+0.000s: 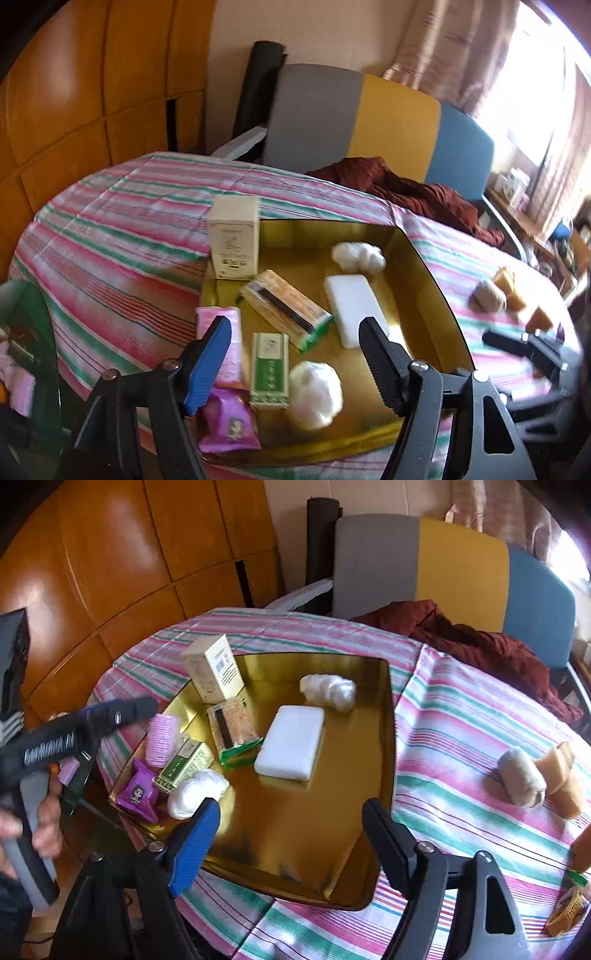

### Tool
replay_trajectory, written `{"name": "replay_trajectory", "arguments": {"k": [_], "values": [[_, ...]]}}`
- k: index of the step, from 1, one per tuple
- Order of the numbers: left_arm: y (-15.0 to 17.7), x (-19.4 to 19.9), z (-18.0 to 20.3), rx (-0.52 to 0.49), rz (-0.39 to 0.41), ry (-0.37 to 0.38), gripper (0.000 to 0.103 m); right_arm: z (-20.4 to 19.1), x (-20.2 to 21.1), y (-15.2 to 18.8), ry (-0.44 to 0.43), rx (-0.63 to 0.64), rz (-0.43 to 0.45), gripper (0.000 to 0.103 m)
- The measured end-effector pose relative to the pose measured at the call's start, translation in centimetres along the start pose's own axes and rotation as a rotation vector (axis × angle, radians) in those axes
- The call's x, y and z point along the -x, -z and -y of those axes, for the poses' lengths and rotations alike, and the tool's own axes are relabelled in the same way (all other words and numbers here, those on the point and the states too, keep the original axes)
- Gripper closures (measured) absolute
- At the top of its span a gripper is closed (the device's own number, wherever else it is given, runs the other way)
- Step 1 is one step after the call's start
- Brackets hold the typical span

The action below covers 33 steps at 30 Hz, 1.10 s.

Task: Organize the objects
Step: 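Place the cracker packet in the gold tray with the left tool while the right tool drops the plastic bag, then move both tools back toward the remaining items beside the tray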

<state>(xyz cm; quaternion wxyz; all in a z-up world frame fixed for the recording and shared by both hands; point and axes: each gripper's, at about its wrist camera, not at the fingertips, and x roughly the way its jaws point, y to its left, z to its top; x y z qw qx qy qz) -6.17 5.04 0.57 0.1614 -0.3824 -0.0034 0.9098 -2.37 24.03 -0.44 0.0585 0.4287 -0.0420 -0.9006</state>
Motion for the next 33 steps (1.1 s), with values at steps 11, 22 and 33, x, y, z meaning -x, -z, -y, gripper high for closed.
{"name": "replay_trajectory", "arguments": {"k": [11, 22, 33], "values": [[1.6, 0.5, 3.6, -0.081, 0.009, -0.026, 0.024, 1.5, 1.8, 1.0, 0.104, -0.020, 0.061, 0.019], [2.6, 0.5, 5.5, -0.134, -0.001, -0.036, 0.023, 3.5, 2.9, 1.7, 0.163, -0.069, 0.093, 0.019], [3.1, 1.0, 6.8, -0.181, 0.015, -0.055, 0.016, 5.0, 3.2, 2.3, 0.193, -0.109, 0.090, 0.019]]}}
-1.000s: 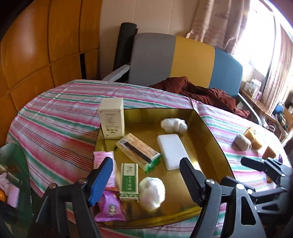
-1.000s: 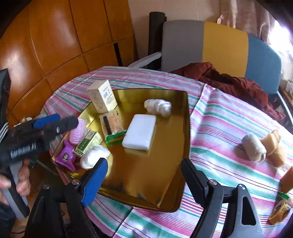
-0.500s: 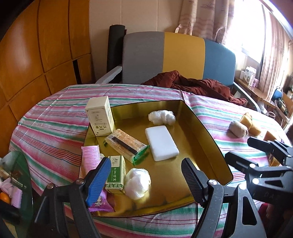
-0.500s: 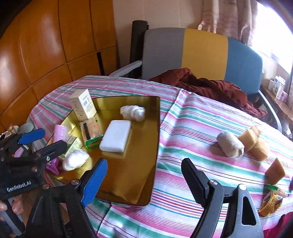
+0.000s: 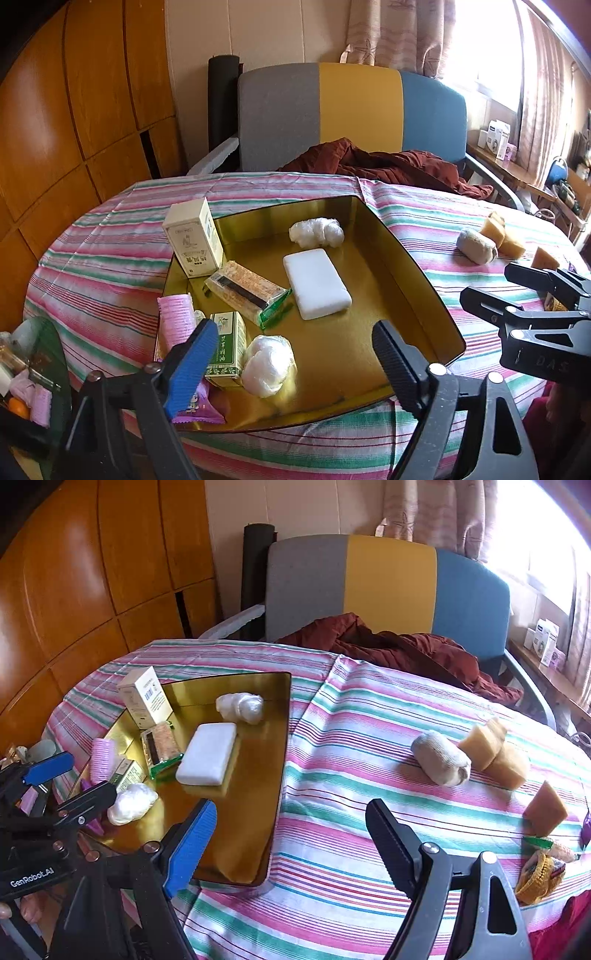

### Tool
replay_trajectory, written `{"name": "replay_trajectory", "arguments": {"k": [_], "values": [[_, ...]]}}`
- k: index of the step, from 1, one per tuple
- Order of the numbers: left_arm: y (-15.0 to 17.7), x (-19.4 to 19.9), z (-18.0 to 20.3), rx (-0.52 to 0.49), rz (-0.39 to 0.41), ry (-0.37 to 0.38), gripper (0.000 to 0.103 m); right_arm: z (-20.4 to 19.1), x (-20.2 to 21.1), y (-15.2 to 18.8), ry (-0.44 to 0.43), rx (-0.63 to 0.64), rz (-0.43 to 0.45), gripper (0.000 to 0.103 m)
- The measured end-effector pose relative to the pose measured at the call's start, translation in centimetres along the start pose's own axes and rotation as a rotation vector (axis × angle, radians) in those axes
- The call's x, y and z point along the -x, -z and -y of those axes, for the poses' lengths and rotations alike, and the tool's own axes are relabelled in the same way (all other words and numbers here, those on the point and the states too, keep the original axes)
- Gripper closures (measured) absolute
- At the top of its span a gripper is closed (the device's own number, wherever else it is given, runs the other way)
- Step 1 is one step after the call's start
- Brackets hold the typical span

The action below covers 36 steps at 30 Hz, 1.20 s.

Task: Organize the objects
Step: 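Move both tools back toward the remaining items beside the tray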

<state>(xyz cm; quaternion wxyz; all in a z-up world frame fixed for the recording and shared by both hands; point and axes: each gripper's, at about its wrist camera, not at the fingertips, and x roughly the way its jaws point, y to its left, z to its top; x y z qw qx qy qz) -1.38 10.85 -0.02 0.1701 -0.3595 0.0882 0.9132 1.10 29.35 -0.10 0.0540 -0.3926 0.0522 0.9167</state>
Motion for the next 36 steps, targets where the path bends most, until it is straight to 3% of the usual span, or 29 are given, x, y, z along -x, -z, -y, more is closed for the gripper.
{"name": "replay_trajectory", "arguments": {"k": [11, 18, 36], "values": [[0.0, 0.2, 1.2, -0.042, 0.003, 0.007, 0.016, 2.7, -0.1, 0.8, 0.038, -0.047, -0.024, 0.019], [0.0, 0.0, 2.1, -0.062, -0.007, 0.033, 0.016, 7.6, 0.7, 1.3, 0.095, -0.144, -0.032, 0.019], [-0.7, -1.1, 8.4, -0.200, -0.028, 0.155, 0.016, 22.0, 5.3, 3.7, 0.391, -0.420, -0.075, 0.019]]}}
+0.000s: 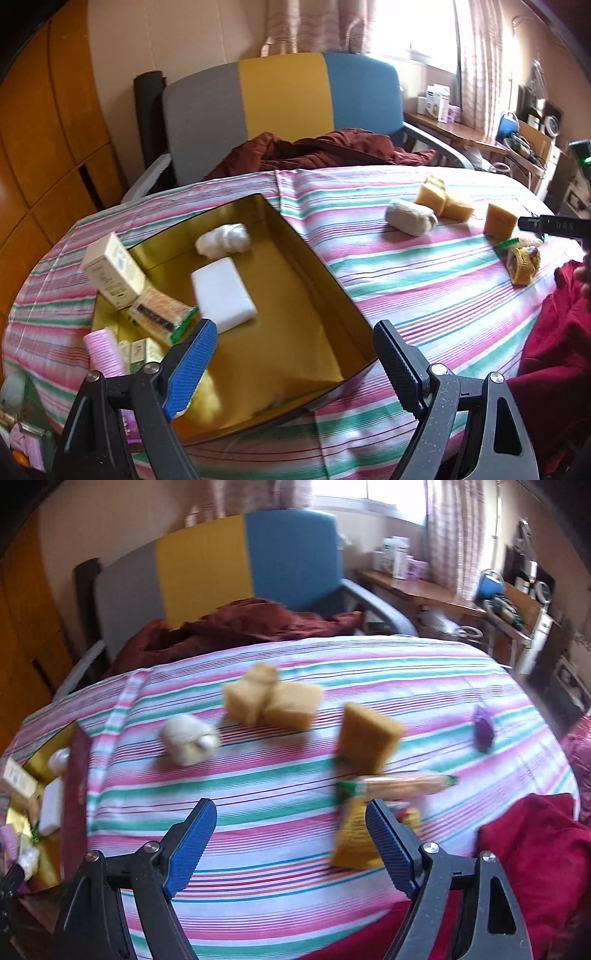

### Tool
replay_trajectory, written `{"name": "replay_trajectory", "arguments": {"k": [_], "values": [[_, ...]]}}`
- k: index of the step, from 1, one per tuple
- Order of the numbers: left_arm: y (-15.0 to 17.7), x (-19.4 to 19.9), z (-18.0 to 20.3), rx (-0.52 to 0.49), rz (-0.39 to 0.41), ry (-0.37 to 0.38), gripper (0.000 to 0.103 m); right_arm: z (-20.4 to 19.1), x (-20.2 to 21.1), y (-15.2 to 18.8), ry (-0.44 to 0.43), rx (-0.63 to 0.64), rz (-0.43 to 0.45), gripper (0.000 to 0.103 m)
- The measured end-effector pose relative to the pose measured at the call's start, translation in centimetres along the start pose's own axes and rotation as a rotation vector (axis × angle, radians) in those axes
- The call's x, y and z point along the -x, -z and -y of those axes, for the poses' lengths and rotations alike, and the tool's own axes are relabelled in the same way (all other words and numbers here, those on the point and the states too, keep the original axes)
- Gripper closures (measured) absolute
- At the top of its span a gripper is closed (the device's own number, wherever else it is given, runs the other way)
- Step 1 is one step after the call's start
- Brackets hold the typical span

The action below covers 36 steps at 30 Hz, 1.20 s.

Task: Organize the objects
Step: 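Move both tools back toward the remaining items beside the tray, then grasp the yellow knit hat with the right tool while the left tool grasps the white rolled sock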

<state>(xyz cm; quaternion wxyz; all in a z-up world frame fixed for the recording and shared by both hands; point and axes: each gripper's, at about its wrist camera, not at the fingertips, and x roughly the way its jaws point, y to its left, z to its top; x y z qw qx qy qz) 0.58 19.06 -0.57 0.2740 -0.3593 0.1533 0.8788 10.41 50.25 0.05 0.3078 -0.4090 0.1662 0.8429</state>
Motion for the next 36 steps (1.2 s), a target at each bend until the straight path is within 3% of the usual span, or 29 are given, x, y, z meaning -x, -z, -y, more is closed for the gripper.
{"name": "replay_trajectory", "arguments": {"k": [14, 25, 28, 33, 35, 36], "values": [[-1.6, -1.3, 4.8, -0.109, -0.009, 0.087, 0.015, 10.4, -0.8, -0.9, 0.057, -0.275, -0.087, 0.019], [-3.4, -3.3, 7.7, -0.150, -0.032, 0.138, 0.014, 8.4, -5.5, -0.6, -0.030, -0.197, -0.267, 0.019], [-4.0, -3.7, 8.2, -0.149, -0.034, 0.149, 0.014, 8.2, -6.7, -0.7, -0.008, -0.213, -0.296, 0.019], [-5.1, -4.8, 9.2, -0.164, -0.035, 0.160, 0.014, 7.5, -9.1, 1.1, -0.078, -0.253, -0.402, 0.019], [-5.7, -5.5, 9.5, -0.160, -0.039, 0.164, 0.014, 7.4, -9.4, 1.4, -0.095, -0.258, -0.407, 0.025], [-6.0, -5.9, 9.5, -0.155, -0.044, 0.166, 0.014, 7.2, -9.1, 1.2, -0.100, -0.247, -0.388, 0.038]]}}
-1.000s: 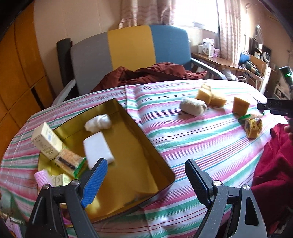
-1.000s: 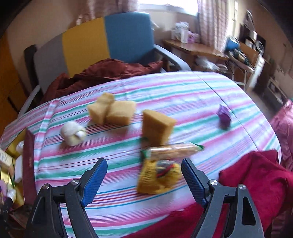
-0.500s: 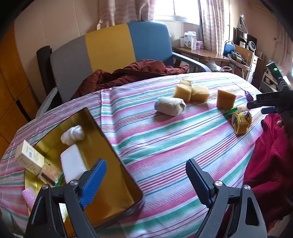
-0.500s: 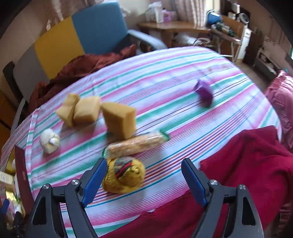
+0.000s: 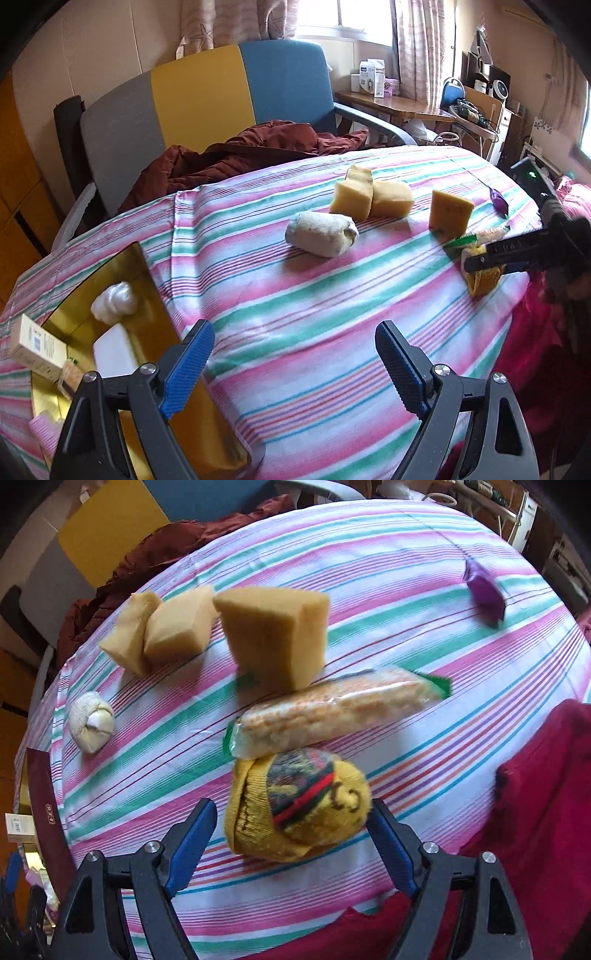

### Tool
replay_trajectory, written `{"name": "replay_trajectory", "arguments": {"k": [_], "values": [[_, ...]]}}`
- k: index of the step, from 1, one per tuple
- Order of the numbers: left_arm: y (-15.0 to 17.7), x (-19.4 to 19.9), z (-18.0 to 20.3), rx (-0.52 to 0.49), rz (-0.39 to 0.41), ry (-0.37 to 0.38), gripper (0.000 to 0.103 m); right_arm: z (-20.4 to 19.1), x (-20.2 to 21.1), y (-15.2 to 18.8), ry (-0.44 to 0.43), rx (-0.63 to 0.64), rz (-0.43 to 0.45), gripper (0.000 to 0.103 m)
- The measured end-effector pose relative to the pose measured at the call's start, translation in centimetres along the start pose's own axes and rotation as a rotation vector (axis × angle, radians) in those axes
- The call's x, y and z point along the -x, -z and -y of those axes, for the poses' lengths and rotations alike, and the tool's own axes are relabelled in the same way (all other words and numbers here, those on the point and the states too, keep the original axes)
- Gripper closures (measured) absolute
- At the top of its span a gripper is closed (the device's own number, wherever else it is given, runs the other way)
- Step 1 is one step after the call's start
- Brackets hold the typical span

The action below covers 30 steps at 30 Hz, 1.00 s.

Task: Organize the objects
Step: 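Grasp the yellow knit hat with the right tool while the left tool grasps the white rolled sock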

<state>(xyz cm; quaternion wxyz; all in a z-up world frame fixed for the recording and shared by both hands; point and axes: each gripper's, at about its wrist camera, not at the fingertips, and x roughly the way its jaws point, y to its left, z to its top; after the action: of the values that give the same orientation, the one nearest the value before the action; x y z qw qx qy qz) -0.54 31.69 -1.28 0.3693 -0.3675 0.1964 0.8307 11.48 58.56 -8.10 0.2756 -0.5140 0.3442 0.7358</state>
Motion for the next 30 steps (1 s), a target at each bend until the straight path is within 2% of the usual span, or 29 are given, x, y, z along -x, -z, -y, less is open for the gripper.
{"name": "replay_trajectory", "arguments": {"k": [1, 4, 7, 11, 16, 20, 25, 29, 30], "values": [[-0.4, -0.4, -0.1, 0.009, -0.005, 0.004, 0.014, -0.3, 0.0, 0.0, 0.001, 0.016, 0.006, 0.043], [-1.7, -1.9, -0.6, 0.039, -0.022, 0.011, 0.014, -1.6, -0.3, 0.3, -0.027, 0.077, -0.005, 0.049], [-2.9, -3.6, -1.0, 0.059, -0.040, 0.019, 0.014, -3.9, -0.3, 1.0, -0.129, 0.181, -0.008, 0.052], [-4.6, -6.0, -1.2, 0.076, -0.076, 0.033, 0.013, -6.8, -1.3, 1.8, -0.093, 0.309, -0.031, 0.052], [-6.1, -8.8, -0.5, 0.064, -0.107, 0.026, 0.007, -6.5, -1.4, 1.8, -0.116, 0.294, -0.035, 0.052], [-7.5, -11.0, 0.5, -0.007, -0.112, -0.012, 0.002, -6.7, -1.4, 1.9, -0.111, 0.304, -0.032, 0.051], [-8.9, -13.8, 1.5, -0.067, -0.131, -0.038, 0.002, -7.0, -1.3, 1.5, -0.118, 0.303, -0.031, 0.051], [-9.5, -15.6, 2.2, -0.100, -0.126, -0.031, 0.002, -6.4, -1.2, 1.1, -0.122, 0.306, -0.033, 0.050], [-9.5, -15.9, 2.2, -0.100, -0.127, -0.022, 0.007, -6.4, -1.2, 1.0, -0.120, 0.308, -0.033, 0.050]]}}
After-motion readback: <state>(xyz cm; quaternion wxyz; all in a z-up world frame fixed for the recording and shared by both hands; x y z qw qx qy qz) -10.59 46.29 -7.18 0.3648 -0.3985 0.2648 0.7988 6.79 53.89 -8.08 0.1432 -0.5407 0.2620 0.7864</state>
